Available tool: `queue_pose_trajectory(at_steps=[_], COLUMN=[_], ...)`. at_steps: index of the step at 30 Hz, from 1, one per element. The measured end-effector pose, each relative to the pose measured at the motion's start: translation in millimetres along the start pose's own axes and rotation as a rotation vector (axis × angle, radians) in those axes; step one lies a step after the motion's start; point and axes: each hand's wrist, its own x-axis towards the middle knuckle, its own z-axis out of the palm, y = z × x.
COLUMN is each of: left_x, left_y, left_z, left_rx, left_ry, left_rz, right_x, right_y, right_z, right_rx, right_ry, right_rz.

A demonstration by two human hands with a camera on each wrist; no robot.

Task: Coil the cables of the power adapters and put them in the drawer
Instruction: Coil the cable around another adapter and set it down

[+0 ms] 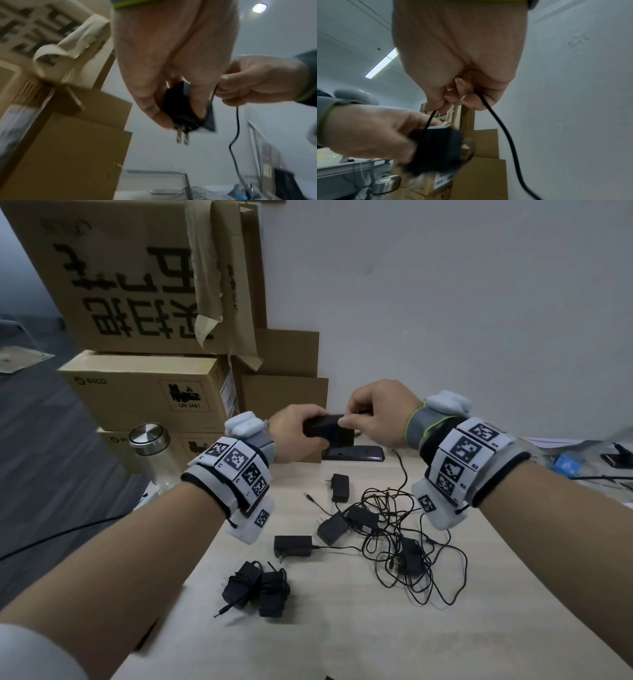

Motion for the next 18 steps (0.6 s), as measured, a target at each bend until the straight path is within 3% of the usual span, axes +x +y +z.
queue_pose_trajectory(at_steps=[4, 9, 13, 15, 18], left_x=[-2, -5, -7, -5, 2], left_y=[5, -2, -4, 1, -3], left_z=[-2, -6, -8, -4, 1], left_rx=[0.111, -0.368, -0.864, -1.039, -0.841], left_ry=[-0.235, -0.294, -0.191, -0.037, 0.251], left_rz=[0.090, 0.096, -0.040, -0.135, -0.202], right_x=[9, 8, -4, -11, -16], right_y=[7, 25, 27, 23, 16], right_z=[-7, 5, 29, 41, 52], right_rx=[0.131, 0.386, 0.491, 0.491, 0.337], right_ry=[0.075, 0.129, 0.022, -0.043, -0.187], right_rz=[0.039, 0.205, 0.370, 0.388, 0.335])
